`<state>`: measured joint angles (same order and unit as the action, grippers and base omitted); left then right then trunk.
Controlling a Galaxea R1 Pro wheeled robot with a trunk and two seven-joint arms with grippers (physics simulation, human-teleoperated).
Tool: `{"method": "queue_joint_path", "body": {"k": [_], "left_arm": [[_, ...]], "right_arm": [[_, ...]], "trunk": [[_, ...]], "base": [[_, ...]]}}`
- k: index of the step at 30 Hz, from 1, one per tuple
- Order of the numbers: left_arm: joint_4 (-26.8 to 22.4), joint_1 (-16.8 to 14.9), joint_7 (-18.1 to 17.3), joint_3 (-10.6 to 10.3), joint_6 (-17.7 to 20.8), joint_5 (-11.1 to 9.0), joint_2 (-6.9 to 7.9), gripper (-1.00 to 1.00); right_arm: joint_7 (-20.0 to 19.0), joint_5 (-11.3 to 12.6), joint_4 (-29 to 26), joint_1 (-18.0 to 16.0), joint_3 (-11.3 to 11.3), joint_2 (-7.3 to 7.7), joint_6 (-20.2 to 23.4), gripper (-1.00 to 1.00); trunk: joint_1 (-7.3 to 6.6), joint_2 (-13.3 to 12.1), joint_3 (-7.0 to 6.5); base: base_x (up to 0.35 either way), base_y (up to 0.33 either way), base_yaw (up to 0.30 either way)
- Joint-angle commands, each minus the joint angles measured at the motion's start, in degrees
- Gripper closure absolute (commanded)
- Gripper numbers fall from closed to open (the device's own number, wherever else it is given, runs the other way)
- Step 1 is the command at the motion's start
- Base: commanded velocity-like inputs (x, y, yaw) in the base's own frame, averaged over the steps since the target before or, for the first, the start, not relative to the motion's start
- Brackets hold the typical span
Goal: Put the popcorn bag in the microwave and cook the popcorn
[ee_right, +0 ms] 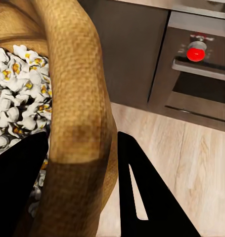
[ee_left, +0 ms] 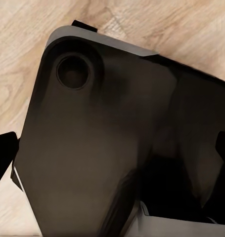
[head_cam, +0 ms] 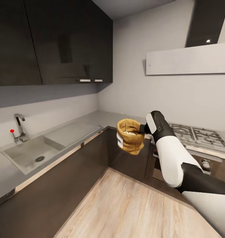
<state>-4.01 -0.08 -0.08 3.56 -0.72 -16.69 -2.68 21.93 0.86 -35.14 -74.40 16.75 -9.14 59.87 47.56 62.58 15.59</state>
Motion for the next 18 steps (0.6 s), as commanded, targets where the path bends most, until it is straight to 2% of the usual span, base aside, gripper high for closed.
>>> {"method": "queue_joint_path", "body": {"k": [1, 10, 11, 13, 18], "left_arm": [[0.0, 0.0, 0.0, 0.3, -0.1, -0.1, -0.01, -1.0], [0.0, 0.0, 0.0, 0.3, -0.1, -0.1, -0.02, -1.0], [0.0, 0.0, 0.0, 0.3, -0.1, -0.1, 0.02, -1.0], [0.0, 0.0, 0.0, 0.3, -0.1, -0.1, 0.03, -1.0], [0.0, 0.0, 0.0, 0.3, -0.1, -0.1, 0.03, -1.0]], "right_arm": [[0.2, 0.1, 0.0, -0.1, 0.3, -0.08, 0.1, 1.0], [0.4, 0.0, 0.4, 0.1, 0.3, -0.02, 0.1, 1.0], [0.5, -0.1, 1.3, 0.6, 0.3, 1.03, 0.1, 1.0], [0.5, 0.2, 1.4, 0.6, 0.3, 2.08, 0.1, 1.0], [0.5, 0.0, 1.5, 0.7, 0.3, 2.52, 0.1, 1.0]], "trunk": [[-0.03, 0.1, 0.07], [-0.03, 0.1, 0.07], [-0.03, 0.1, 0.07], [-0.03, 0.1, 0.07], [-0.03, 0.1, 0.07]], "base": [[-0.339, 0.0, 0.0], [-0.339, 0.0, 0.0], [-0.339, 0.0, 0.0], [-0.339, 0.0, 0.0], [-0.339, 0.0, 0.0]]}}
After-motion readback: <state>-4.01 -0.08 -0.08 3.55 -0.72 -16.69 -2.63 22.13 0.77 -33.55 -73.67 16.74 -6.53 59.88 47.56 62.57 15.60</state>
